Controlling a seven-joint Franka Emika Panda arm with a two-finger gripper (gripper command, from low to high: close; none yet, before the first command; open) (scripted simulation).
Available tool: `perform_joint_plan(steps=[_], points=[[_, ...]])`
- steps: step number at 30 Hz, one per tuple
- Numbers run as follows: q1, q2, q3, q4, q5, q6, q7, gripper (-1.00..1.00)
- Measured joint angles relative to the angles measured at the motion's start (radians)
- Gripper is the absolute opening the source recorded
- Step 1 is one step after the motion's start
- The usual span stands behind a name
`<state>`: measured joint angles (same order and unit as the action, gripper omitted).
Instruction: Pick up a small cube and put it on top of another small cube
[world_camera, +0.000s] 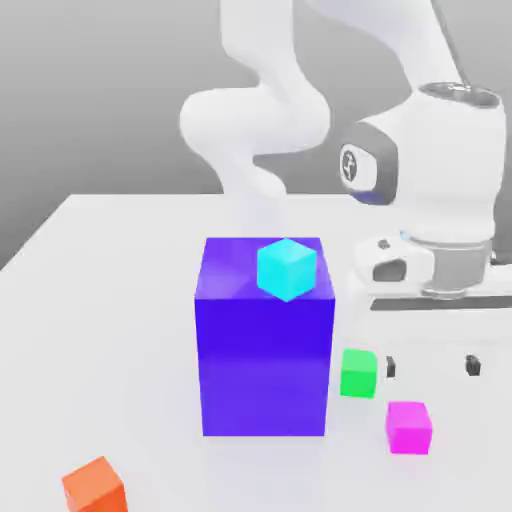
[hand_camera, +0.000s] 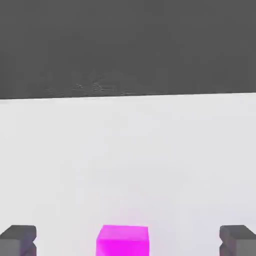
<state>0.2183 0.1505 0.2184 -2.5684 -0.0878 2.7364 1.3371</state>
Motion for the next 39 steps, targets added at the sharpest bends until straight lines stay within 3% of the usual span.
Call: perform_joint_plan(steps=[7,8,17,21,28,39], points=[[0.1,0.212,-0.097,-0.003,-0.112,0.192,0.124,0.0],[0.108,0.231,-0.107,0.001,-0.119,0.206,0.129,-1.0],[0.086,0.172,-0.078,-0.012,-0.094,0.162,0.11,-1.0],[0.054,0.031,-0.027,-0.042,-0.001,0.054,0.054,-1.0],[0.092,-0.223,0.001,-0.086,0.275,-0.113,0.151,-1.0],[0.103,-0.538,0.059,-0.173,0.425,-0.294,0.545,-1.0]])
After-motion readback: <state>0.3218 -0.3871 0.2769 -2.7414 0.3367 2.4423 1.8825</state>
